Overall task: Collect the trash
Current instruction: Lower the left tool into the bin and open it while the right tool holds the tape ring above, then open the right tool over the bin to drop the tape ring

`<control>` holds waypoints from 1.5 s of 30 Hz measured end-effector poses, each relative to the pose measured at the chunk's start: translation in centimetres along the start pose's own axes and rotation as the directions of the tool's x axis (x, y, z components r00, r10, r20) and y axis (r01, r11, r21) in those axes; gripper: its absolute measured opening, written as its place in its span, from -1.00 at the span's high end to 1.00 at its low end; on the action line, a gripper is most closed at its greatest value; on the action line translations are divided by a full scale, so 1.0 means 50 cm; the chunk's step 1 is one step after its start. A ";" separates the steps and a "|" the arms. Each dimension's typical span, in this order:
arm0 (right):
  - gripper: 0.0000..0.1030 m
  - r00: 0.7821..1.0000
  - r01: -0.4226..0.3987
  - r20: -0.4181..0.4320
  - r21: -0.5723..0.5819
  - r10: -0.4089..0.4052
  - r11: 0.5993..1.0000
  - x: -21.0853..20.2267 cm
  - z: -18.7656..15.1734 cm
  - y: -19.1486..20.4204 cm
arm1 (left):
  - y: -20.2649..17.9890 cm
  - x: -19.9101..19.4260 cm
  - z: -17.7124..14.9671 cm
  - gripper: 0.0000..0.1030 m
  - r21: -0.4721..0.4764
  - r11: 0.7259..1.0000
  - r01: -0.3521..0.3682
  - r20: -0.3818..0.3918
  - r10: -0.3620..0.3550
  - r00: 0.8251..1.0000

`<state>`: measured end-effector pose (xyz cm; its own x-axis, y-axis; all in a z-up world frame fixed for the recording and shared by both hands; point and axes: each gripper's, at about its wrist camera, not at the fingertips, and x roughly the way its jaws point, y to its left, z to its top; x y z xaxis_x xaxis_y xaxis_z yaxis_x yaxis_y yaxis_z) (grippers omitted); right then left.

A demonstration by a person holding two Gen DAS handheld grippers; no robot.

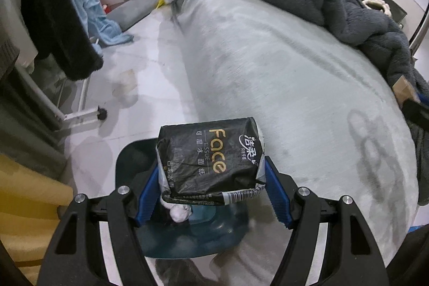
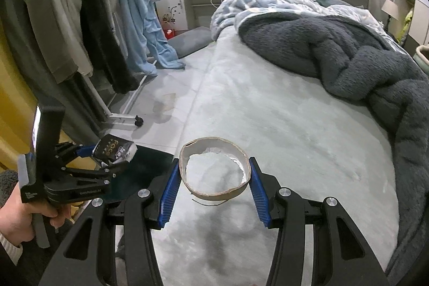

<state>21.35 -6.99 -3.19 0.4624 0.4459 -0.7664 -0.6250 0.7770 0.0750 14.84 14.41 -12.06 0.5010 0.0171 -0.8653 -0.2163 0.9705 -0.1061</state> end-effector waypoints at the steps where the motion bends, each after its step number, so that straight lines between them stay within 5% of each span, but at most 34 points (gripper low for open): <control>1: 0.02 1.000 -0.002 -0.001 -0.003 0.002 1.000 0.002 0.001 0.004 | 0.004 0.003 -0.002 -0.43 -0.002 1.000 -0.002 -0.006 0.002 1.000; 25: 0.02 0.986 -0.145 -0.096 -0.118 0.134 0.982 0.141 0.028 0.166 | 0.148 0.087 -0.073 -0.45 -0.160 0.987 0.002 -0.248 -0.042 0.968; 29: 0.02 0.980 -0.172 -0.123 -0.148 0.155 0.974 0.187 0.036 0.197 | 0.173 0.098 -0.086 -0.60 -0.197 0.980 0.017 -0.273 -0.071 0.959; 45: 0.02 0.951 -0.186 -0.288 -0.232 0.115 0.955 0.352 -0.048 0.260 | 0.270 0.023 -0.065 -0.66 -0.278 0.959 -0.049 -0.140 0.010 0.990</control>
<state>19.86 9.91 -17.22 0.1865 0.3858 -0.9035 -0.8289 0.5554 0.0661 9.78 26.77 -16.08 0.3765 -0.0066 -0.9264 -0.4652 0.8634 -0.1952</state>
